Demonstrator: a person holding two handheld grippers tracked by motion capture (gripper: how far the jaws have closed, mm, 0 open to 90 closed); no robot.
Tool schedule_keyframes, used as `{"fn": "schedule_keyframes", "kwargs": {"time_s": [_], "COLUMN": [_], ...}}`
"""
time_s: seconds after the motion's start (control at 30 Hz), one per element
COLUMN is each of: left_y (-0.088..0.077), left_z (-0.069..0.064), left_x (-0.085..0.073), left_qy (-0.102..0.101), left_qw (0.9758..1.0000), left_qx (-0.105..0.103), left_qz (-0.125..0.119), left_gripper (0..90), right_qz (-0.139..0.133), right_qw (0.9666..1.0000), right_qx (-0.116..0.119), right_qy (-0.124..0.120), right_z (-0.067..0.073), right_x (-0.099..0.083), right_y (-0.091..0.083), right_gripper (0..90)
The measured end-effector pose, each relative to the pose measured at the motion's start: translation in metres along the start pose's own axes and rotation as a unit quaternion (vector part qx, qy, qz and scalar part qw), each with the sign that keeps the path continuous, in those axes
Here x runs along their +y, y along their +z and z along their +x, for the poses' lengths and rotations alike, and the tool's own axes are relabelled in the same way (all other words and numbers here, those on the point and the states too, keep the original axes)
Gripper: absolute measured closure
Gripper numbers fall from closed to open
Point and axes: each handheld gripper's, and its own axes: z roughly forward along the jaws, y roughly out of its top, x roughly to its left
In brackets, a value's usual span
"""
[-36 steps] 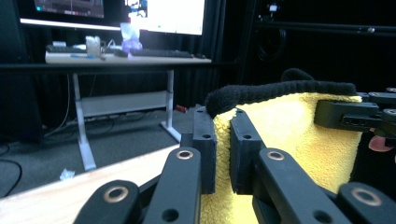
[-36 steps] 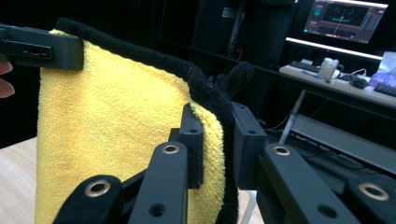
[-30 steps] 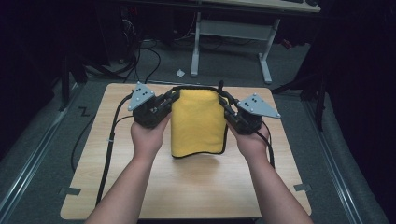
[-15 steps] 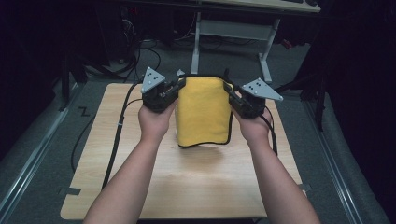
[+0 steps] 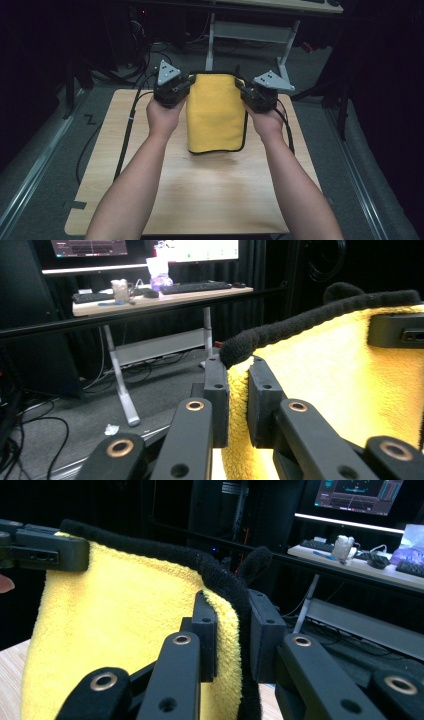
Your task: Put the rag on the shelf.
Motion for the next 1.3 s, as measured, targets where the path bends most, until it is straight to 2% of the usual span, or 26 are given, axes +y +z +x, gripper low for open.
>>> {"fn": "schedule_keyframes", "kwargs": {"time_s": [0.1, 0.23, 0.33, 0.4, 0.47, 0.5, 0.6, 0.7, 0.8, 0.9, 0.93, 0.97, 1.3], "left_y": [0.003, 0.014, 0.021, 0.024, 0.029, 0.029, 0.034, 0.036, 0.038, 0.040, 0.040, 0.040, 0.042], "left_z": [0.005, 0.013, 0.015, 0.015, 0.020, 0.020, 0.025, 0.025, 0.027, 0.027, 0.027, 0.028, 0.028], "left_x": [-0.002, -0.012, -0.022, -0.029, -0.042, -0.042, -0.057, -0.063, -0.071, -0.078, -0.080, -0.083, -0.088], "left_qy": [0.004, 0.003, 0.021, 0.034, 0.022, 0.022, 0.012, 0.011, 0.000, -0.009, -0.016, -0.026, -0.036], "left_qw": [1.0000, 0.9994, 0.9977, 0.9967, 0.9959, 0.9959, 0.9943, 0.9937, 0.9928, 0.9923, 0.9923, 0.9918, 0.9890], "left_qx": [0.005, 0.006, 0.010, 0.012, 0.004, 0.004, -0.004, -0.007, -0.016, -0.022, -0.025, -0.030, -0.043], "left_qz": [0.006, 0.034, 0.063, 0.073, 0.087, 0.087, 0.106, 0.111, 0.119, 0.121, 0.120, 0.122, 0.137], "left_gripper": [80.8, 80.5, 80.5, 80.7, 81.3, 81.6, 82.1, 82.3, 82.5, 82.6, 82.7, 82.8, 83.1], "right_qz": [0.006, 0.016, 0.038, 0.053, 0.068, 0.068, 0.090, 0.101, 0.105, 0.105, 0.106, 0.107, 0.124], "right_qw": [1.0000, 0.9998, 0.9992, 0.9985, 0.9974, 0.9974, 0.9953, 0.9941, 0.9936, 0.9937, 0.9934, 0.9933, 0.9908], "right_qx": [0.006, 0.008, 0.010, 0.014, 0.021, 0.021, 0.030, 0.028, 0.030, 0.035, 0.041, 0.044, 0.053], "right_qy": [0.002, 0.001, -0.007, -0.009, -0.012, -0.012, -0.019, -0.028, -0.028, -0.022, -0.010, -0.010, 0.009], "right_z": [-0.001, -0.003, -0.006, -0.008, -0.011, -0.011, -0.011, -0.011, -0.012, -0.014, -0.016, -0.017, -0.023], "right_x": [-0.002, -0.007, -0.016, -0.023, -0.034, -0.034, -0.043, -0.047, -0.050, -0.055, -0.057, -0.057, -0.069], "right_y": [0.006, 0.015, 0.026, 0.032, 0.037, 0.037, 0.044, 0.047, 0.048, 0.048, 0.048, 0.048, 0.048], "right_gripper": [77.6, 77.5, 77.2, 77.1, 76.9, 76.9, 77.2, 77.8, 77.8, 77.7, 77.6, 77.6, 77.7]}}
